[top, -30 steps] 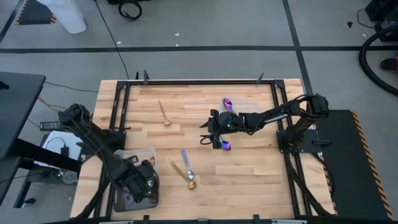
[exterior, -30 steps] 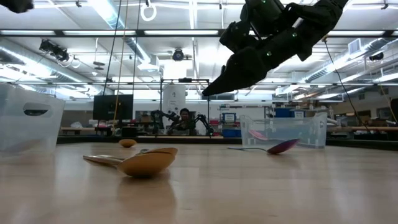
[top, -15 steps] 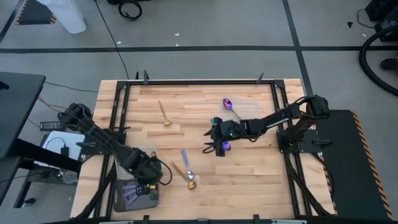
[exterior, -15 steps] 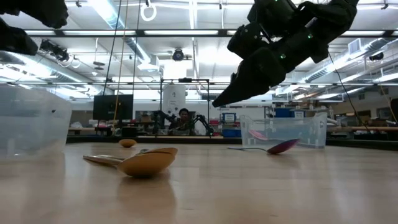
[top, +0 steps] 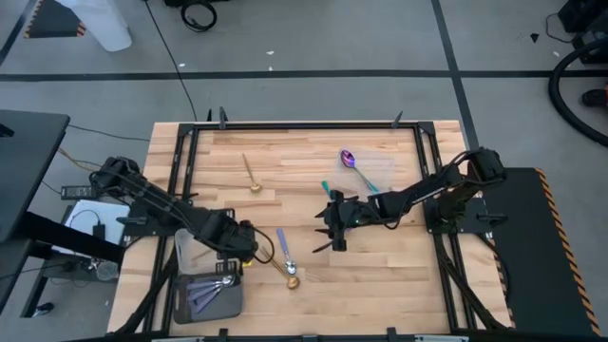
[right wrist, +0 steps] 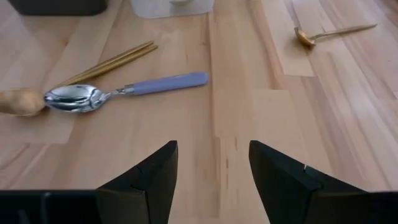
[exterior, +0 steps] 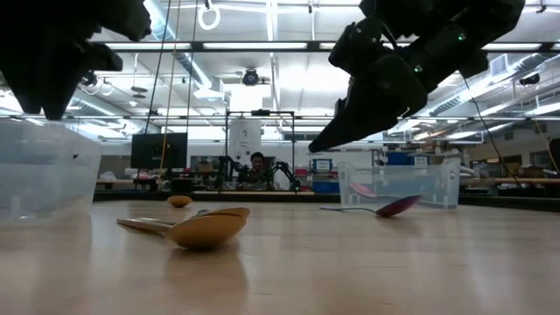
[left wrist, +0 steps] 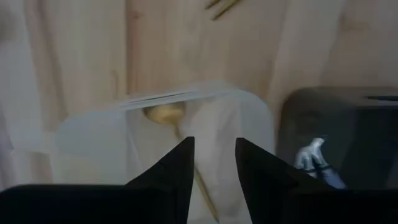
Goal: Sort silverware by color (type)
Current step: Adjust the bottom transparent bin, then put the gold spoon into the bottom transparent bin
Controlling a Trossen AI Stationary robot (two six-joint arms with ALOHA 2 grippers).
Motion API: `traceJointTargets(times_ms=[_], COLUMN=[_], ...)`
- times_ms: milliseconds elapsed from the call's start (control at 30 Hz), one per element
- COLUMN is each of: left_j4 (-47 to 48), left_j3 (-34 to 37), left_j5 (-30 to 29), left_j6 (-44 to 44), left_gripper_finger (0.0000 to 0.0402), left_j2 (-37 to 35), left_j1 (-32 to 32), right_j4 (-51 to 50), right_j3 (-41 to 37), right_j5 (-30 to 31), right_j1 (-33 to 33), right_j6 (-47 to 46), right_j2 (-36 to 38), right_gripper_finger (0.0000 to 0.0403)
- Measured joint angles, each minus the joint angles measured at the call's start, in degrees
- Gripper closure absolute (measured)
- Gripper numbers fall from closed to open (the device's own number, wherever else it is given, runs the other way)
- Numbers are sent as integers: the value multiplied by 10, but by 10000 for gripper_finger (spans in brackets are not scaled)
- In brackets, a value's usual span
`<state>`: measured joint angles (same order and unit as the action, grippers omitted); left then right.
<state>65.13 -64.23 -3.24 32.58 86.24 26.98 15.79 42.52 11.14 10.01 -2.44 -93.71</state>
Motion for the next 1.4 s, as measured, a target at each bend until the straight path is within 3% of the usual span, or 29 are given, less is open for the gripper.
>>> traceJointTargets(times_ms=[267, 533, 867, 1133, 1267, 1400], left_j4=[-39, -119, -77, -77, -95, -135], left_j3=[33, 39, -1, -48, -48, -48], left_j5=[0, 69, 99, -15, -89, -106], left_j6=[-26, -43, -2, -84, -165, -271], left_gripper_finger=[276, 276, 276, 276, 276, 276], left_j2=[10, 20, 19, 19, 19, 19], left_j1=[-13, -4, 6, -2, -15, -35], right_j4=[-6, -22, 0, 13, 13, 12], right_j3=[0, 0, 0, 0, 0, 0], right_j5=[30, 49, 49, 38, 36, 32], right_j1=[25, 30, 21, 2, 2, 2], right_j6=[-4, -6, 29, 46, 55, 56], right_j2=[0, 0, 0, 0, 0, 0], right_gripper_finger=[195, 195, 195, 195, 195, 195])
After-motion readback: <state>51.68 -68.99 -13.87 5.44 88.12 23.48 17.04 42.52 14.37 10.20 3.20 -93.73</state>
